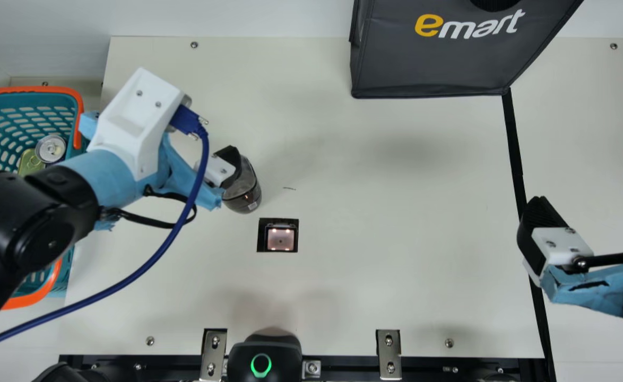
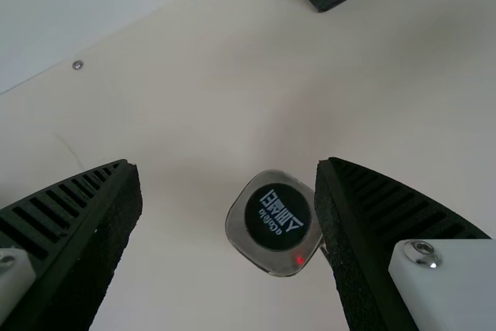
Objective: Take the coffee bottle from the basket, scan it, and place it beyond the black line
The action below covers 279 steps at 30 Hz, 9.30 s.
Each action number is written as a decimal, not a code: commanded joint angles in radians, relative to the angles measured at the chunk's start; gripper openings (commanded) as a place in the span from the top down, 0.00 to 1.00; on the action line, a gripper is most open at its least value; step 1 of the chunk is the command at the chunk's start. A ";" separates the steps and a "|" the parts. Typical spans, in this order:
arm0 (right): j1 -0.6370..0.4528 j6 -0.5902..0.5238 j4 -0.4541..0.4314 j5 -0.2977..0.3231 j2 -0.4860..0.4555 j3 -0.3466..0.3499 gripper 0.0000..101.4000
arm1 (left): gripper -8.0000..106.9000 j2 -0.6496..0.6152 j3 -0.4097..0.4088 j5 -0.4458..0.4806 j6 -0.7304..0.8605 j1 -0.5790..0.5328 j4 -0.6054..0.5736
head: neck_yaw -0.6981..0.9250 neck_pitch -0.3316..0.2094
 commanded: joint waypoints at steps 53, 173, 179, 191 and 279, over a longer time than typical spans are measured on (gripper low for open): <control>0.000 0.000 0.000 0.000 0.000 0.000 0.10 | 0.15 0.156 -0.051 0.125 -0.510 -0.122 0.146 | 0.000 -0.026; 0.000 0.000 0.000 0.000 0.000 0.000 0.10 | 0.84 -0.190 0.148 0.189 -0.383 -0.512 0.055 | 0.000 -0.026; 0.000 0.000 0.000 0.000 0.000 0.000 0.10 | 0.84 -0.171 0.142 0.175 -0.382 -0.516 0.054 | 0.000 -0.026; 0.000 0.000 0.000 0.000 0.000 0.000 0.10 | 0.84 -0.129 0.124 0.139 -0.322 -0.474 0.038 | 0.000 -0.026; 0.000 0.000 0.000 0.000 0.000 0.000 0.10 | 0.58 0.510 -0.310 -0.067 -0.009 -0.311 -0.103 | 0.000 -0.026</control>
